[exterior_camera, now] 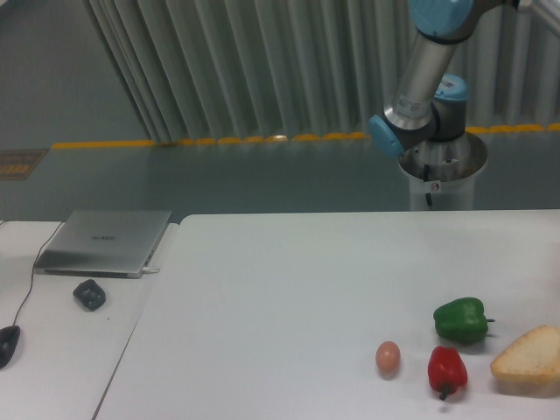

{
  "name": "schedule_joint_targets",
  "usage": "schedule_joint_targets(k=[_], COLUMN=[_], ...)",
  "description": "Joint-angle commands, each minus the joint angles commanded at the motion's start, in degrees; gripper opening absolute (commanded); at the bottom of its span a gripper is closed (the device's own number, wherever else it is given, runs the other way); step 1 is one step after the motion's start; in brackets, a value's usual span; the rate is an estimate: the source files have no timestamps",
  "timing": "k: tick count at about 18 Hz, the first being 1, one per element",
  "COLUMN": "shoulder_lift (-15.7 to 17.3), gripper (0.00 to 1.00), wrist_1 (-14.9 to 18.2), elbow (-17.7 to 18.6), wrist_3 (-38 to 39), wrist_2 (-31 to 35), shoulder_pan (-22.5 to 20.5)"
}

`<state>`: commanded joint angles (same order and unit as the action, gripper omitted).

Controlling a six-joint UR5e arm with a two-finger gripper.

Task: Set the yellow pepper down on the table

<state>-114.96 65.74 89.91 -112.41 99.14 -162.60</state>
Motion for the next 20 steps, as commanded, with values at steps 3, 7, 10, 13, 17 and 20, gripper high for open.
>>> schedule_joint_targets(k=[3,7,10,13,17,20], shoulder_lift=[-0.1,0.0,0.1,0.3,0.4,0.4], gripper=[0.91,0.33,0.26,0.21,0.18,0.18], wrist_1=[0.3,0.6,3.5,4.7,7.2,10.4], elbow=[-0.6,-0.7,-2.1,-2.5,-4.5,-6.7], wrist_3=[0.1,0.0,0.0,0.1,0.1,0.1], wrist_2=[0.1,0.6,0.6,0.4,0.4,0.1], shoulder_pan=[0.2,0.5,0.7,0.8,1.1,1.1])
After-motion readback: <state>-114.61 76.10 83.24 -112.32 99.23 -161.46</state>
